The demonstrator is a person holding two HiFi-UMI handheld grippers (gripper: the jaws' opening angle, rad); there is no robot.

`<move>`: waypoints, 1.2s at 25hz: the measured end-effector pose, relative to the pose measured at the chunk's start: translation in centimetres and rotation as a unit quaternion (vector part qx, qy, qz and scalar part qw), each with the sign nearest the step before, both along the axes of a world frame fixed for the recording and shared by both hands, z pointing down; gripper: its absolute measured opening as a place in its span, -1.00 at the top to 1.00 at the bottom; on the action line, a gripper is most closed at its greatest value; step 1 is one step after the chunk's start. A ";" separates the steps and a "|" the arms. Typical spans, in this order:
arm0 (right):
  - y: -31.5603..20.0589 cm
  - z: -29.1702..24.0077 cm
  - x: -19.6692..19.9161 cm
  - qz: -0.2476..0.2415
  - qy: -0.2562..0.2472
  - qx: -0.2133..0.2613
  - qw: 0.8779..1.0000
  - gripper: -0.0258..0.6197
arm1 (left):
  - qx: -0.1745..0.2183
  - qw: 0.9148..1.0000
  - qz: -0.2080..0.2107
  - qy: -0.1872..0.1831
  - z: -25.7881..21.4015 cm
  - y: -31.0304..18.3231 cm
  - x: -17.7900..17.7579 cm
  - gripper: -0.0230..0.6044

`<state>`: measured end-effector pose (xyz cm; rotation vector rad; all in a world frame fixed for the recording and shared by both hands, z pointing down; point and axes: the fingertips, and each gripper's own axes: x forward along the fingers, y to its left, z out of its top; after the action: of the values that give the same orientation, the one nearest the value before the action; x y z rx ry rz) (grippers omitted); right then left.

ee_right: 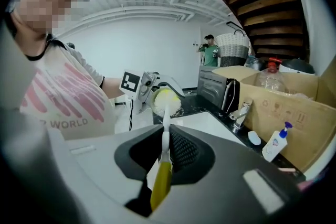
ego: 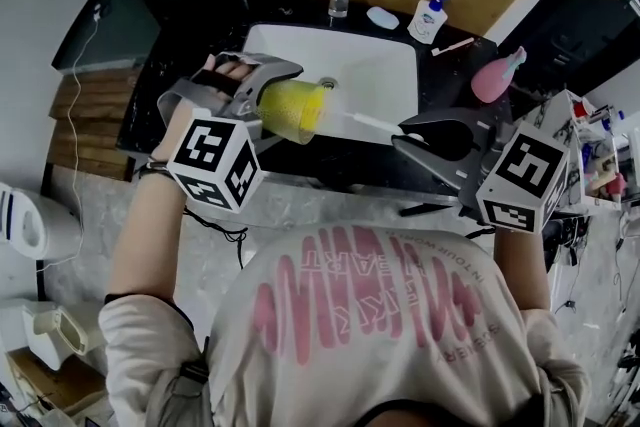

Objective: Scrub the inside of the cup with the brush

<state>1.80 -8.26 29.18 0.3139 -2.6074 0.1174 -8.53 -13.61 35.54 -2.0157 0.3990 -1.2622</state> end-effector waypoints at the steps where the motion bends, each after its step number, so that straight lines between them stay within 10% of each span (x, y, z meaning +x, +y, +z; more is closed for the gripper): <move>1: 0.0 -0.2 -0.1 -0.003 0.003 0.005 1.000 0.78 | -0.001 1.000 -0.001 -0.011 0.2 0.0 -0.1 -0.24; 12: 0.5 -1.0 -1.2 -0.025 0.049 0.068 0.996 0.78 | 0.000 0.995 -0.062 -0.077 2.4 -2.0 -1.4 -0.23; 20: -0.7 -0.2 -0.4 -0.002 0.069 0.071 0.995 0.78 | -0.026 0.993 -0.112 0.033 1.3 -4.1 -0.8 -0.24; 30: -2.8 0.6 0.6 0.025 0.041 0.057 0.997 0.78 | -0.043 0.992 -0.100 0.064 1.6 -3.8 -0.7 -0.24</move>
<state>2.36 -11.07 29.73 0.4165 -2.5301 -0.0270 -9.26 -17.43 37.15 -2.1803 0.6296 -1.2922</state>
